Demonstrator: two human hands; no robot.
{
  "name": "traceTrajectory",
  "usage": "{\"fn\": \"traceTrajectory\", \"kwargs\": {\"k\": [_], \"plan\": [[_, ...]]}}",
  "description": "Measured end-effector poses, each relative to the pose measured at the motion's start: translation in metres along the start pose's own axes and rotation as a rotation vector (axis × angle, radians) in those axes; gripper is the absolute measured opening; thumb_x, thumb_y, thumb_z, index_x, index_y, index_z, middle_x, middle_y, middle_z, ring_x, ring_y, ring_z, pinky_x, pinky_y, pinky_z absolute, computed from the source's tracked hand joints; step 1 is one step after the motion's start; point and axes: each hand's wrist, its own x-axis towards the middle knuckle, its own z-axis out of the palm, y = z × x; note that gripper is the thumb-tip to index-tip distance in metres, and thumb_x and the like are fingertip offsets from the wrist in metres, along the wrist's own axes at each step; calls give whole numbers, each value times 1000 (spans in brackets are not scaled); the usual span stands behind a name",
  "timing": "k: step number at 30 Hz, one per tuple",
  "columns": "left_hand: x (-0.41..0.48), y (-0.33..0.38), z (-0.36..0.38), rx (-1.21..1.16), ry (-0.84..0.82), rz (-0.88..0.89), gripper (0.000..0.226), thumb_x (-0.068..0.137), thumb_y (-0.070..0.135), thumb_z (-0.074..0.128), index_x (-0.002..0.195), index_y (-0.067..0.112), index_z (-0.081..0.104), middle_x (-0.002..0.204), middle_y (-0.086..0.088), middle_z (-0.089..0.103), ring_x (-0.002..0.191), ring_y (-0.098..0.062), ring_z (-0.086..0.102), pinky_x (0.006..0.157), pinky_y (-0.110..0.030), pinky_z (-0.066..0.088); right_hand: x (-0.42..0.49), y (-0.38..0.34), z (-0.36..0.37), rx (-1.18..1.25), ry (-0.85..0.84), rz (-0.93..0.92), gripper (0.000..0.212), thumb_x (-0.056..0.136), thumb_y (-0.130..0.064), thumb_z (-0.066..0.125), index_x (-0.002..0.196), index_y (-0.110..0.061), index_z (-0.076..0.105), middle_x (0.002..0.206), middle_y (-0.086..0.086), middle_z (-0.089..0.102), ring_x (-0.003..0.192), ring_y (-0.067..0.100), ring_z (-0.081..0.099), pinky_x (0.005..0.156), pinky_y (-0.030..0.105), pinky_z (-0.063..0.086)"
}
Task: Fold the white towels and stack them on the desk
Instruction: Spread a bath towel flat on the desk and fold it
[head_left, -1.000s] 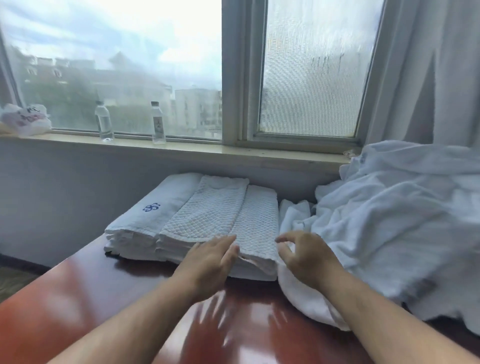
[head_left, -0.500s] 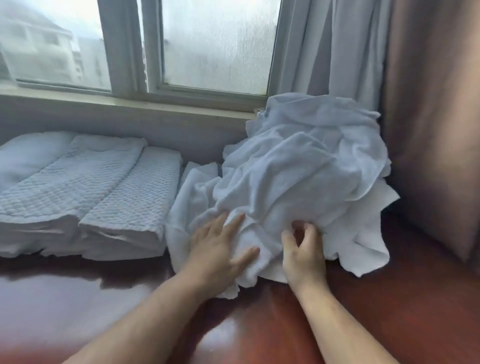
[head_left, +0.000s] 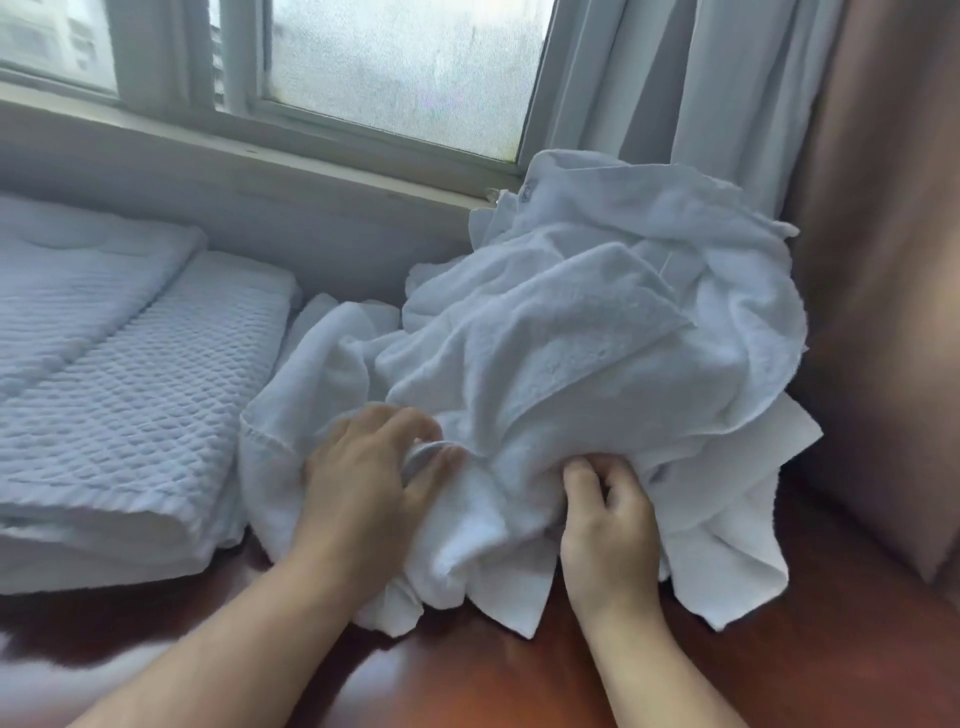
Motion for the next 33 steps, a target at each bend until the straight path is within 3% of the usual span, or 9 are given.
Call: {"fn": "traceTrajectory", "kwargs": {"k": [4, 6, 9, 12, 14, 20, 24, 27, 33], "plan": [[-7, 22, -6, -240, 87, 83, 22, 92, 60, 45, 90, 39, 52, 95, 24, 61, 92, 0, 55, 80, -17, 41, -2, -10, -5, 51, 76, -43, 38, 89, -53, 47, 70, -22, 59, 58, 0, 57, 58, 33, 55, 55, 47, 49], [-10, 35, -8, -368, 88, 48, 27, 98, 59, 42, 87, 36, 48, 82, 25, 62, 75, 1, 58, 64, -12, 42, -3, -15, -7, 178, 66, -31, 41, 91, -54, 47, 77, -19, 64, 66, 8, 63, 62, 35, 58, 57, 46, 48], [-7, 46, -17, -607, 30, -118, 24, 89, 59, 48, 87, 37, 55, 78, 24, 63, 71, 3, 59, 69, -13, 46, 2, -25, -16, 493, -8, 138, 57, 93, -59, 43, 100, -9, 70, 84, 17, 72, 72, 29, 67, 63, 36, 51], [-5, 52, -33, -864, -575, -274, 47, 72, 69, 66, 112, 44, 70, 114, 19, 71, 110, -5, 66, 106, -42, 47, 6, -31, -32, 697, -168, 188, 85, 89, -77, 34, 127, -7, 65, 116, 20, 71, 105, 30, 70, 85, 36, 57], [-9, 58, -38, -778, -923, -113, 49, 80, 62, 71, 122, 37, 69, 127, 10, 69, 123, -12, 62, 110, -48, 44, 7, -36, -38, 744, -263, 159, 88, 88, -80, 36, 137, -10, 59, 132, 19, 65, 122, 30, 63, 98, 40, 54], [-15, 69, -33, -524, -1110, 42, 25, 89, 36, 75, 110, 23, 74, 115, 2, 74, 114, -15, 67, 107, -44, 47, 11, -40, -48, 571, -56, 105, 43, 90, -48, 72, 114, -12, 74, 115, 10, 75, 109, 28, 72, 88, 43, 60], [-18, 67, -30, -504, -990, 44, 18, 81, 36, 71, 94, 24, 71, 94, 3, 74, 91, -14, 71, 83, -37, 57, 12, -39, -50, 479, 168, 68, 42, 81, -61, 73, 94, -21, 73, 99, -2, 76, 96, 19, 74, 83, 43, 62], [-20, 63, -22, -499, -748, 0, 27, 75, 30, 60, 92, 9, 62, 83, -8, 66, 78, -24, 65, 77, -54, 52, 18, -36, -55, 347, 323, -18, 55, 73, -69, 75, 103, -24, 64, 104, 1, 72, 97, 18, 71, 90, 51, 58], [-20, 53, -13, -704, -562, -36, 44, 77, 11, 56, 113, 33, 68, 103, -17, 70, 96, -35, 68, 85, -54, 55, 12, -34, -47, 55, -196, -176, 40, 88, -58, 65, 111, -26, 75, 108, -7, 75, 106, 6, 69, 91, 25, 55]]}}
